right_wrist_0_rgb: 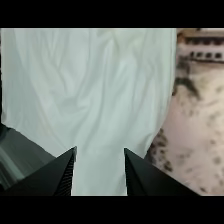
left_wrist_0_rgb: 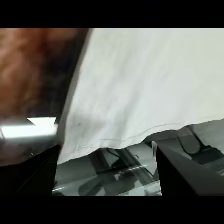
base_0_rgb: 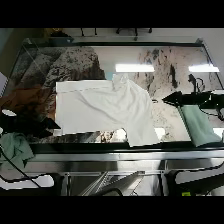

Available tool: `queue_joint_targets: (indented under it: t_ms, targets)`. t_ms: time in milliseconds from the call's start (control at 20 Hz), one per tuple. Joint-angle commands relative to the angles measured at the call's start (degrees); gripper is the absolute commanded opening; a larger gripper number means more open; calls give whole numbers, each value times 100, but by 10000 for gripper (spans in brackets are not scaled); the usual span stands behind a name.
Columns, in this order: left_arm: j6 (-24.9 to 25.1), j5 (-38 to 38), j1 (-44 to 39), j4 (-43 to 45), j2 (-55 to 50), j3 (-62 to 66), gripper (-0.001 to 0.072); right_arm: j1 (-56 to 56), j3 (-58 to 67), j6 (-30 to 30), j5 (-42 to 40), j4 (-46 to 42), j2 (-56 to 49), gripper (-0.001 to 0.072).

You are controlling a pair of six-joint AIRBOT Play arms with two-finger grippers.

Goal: Fold the shirts.

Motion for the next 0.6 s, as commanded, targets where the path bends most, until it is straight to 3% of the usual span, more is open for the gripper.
queue_joint_targets:
  t_ms: [0,200,550]
  targets:
    - [280,262,0,-450,-420,37,646,-17,-28,-33,-166,-273,-17,375]
    - [365,138,0,-627,-699,496,17,-17,-28,-33,-229,-546,-155,375]
    - [197,138,179,-610,-693,1139,14,339,-417,-61,-313,-763,-566,377]
